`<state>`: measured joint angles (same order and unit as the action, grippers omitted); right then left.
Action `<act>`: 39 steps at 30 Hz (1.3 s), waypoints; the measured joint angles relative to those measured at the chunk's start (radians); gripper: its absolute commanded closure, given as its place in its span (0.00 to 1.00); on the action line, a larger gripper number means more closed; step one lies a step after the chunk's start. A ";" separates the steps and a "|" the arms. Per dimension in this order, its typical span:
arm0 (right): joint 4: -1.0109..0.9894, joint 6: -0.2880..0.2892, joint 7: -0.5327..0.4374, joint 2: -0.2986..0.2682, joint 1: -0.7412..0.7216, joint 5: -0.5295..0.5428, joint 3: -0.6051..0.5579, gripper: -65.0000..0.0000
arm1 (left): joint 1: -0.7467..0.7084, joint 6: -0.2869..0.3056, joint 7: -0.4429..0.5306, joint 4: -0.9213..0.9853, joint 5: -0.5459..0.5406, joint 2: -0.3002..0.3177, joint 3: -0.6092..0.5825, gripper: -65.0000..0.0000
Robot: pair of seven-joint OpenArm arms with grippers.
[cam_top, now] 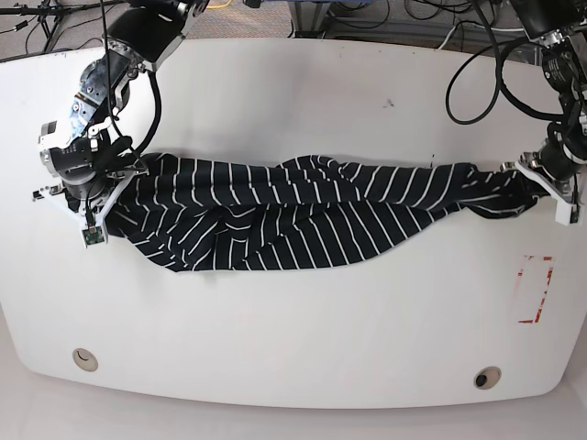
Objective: Fold the T-shirt properly
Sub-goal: 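Lower the shirt onto the table with both grippers, stretched between them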
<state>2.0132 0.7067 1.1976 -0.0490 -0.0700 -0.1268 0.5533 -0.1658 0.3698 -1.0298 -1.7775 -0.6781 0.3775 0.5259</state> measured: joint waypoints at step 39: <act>-0.007 0.000 -0.173 0.123 0.291 -0.001 0.062 1.00 | -0.180 0.292 0.004 0.081 0.303 0.000 0.011 0.96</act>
<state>2.0064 0.7071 1.0245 0.0738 0.2207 -0.1276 0.6151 -0.3454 0.6621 -1.0256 -1.6966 -0.3748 0.3771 0.5373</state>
